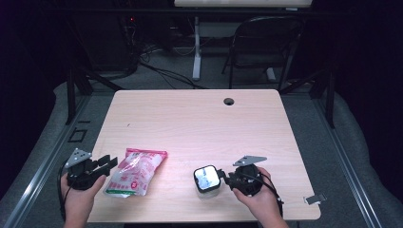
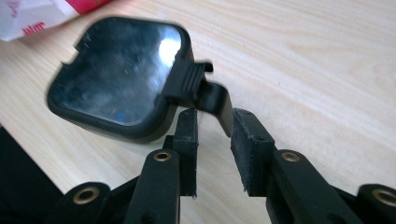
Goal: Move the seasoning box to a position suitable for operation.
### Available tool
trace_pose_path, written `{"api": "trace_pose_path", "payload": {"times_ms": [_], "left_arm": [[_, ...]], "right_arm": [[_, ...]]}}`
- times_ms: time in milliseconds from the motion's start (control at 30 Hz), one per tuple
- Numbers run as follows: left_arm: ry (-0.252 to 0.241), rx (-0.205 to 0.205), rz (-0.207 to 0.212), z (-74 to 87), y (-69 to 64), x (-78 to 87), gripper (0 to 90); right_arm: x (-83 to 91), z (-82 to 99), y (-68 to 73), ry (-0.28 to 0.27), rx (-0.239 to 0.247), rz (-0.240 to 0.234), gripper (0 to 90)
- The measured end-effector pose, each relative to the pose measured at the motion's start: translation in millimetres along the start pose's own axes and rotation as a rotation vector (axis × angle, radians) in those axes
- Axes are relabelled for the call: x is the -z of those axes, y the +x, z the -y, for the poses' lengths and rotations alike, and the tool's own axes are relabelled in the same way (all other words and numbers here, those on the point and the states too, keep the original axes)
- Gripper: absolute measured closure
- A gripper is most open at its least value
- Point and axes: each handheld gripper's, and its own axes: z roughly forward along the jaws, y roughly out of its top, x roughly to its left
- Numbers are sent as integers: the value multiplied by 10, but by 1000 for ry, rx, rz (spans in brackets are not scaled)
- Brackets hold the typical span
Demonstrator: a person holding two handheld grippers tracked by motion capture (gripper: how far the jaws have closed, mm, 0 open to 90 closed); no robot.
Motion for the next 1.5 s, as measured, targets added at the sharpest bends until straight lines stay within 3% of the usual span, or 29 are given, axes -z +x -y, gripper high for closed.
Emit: {"api": "trace_pose_path", "payload": {"times_ms": [167, 333, 467, 533, 767, 967, 1333, 1500], "left_arm": [[-6, -30, 29, -145, -217, -14, 625], [8, -90, 82, -277, -515, -51, 622], [26, -150, 133, -323, -789, -120, 631], [39, -175, 158, -320, -913, -168, 642], [70, -201, 249, -254, -1238, -378, 693], [90, -218, 291, -185, -1422, -500, 729], [138, -236, 317, -44, -1579, -637, 805], [167, -263, 337, 15, -1657, -714, 828]], "right_arm": [[114, -212, -24, 6, 24, -27, 723], [157, -387, -14, 22, 31, -61, 720], [77, -391, -12, -13, 15, -70, 729], [25, -370, -19, -16, 19, -52, 741], [-41, -315, -97, -31, -32, -74, 764], [-35, -303, -94, -33, -33, -89, 808], [-30, -280, -66, -43, -37, -92, 862], [-24, -271, -73, -43, -38, -96, 869]]}}
